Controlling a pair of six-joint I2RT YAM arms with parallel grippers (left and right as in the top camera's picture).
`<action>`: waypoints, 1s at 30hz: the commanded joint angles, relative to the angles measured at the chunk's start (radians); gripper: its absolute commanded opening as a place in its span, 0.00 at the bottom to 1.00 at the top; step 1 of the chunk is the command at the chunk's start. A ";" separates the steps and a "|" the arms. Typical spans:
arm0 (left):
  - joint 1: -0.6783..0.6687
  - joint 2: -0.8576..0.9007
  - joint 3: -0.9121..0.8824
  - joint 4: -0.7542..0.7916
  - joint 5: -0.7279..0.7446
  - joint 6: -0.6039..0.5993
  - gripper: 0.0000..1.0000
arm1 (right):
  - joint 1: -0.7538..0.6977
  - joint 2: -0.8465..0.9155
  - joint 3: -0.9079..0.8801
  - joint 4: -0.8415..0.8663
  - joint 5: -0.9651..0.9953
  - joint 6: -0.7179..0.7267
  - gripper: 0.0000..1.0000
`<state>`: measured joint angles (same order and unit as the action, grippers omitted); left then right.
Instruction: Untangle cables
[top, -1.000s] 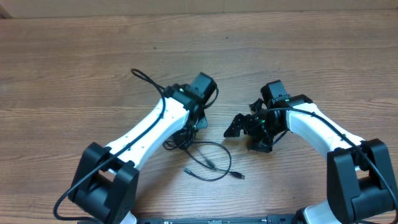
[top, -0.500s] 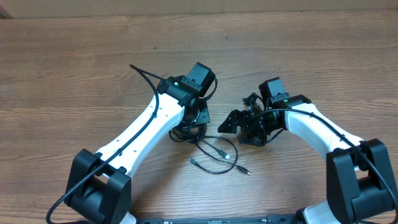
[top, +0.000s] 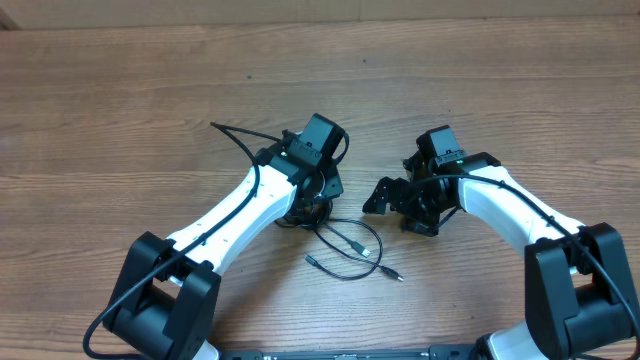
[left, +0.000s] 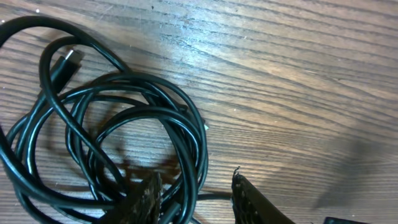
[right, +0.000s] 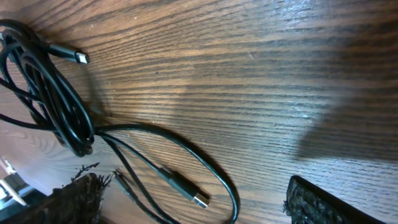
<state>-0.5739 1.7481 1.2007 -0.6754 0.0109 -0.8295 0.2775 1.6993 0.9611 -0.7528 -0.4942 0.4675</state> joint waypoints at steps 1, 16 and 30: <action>0.003 -0.008 -0.022 0.019 -0.018 -0.010 0.34 | 0.005 0.003 0.000 0.000 0.016 0.005 0.95; -0.005 0.132 -0.022 0.025 0.041 -0.102 0.13 | 0.005 0.003 0.000 0.000 0.016 0.005 0.96; 0.020 0.090 0.042 -0.050 0.054 -0.048 0.04 | 0.005 0.003 0.000 0.005 -0.107 0.007 1.00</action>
<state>-0.5728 1.8629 1.1938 -0.6830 0.0448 -0.9108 0.2775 1.6993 0.9611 -0.7528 -0.5251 0.4709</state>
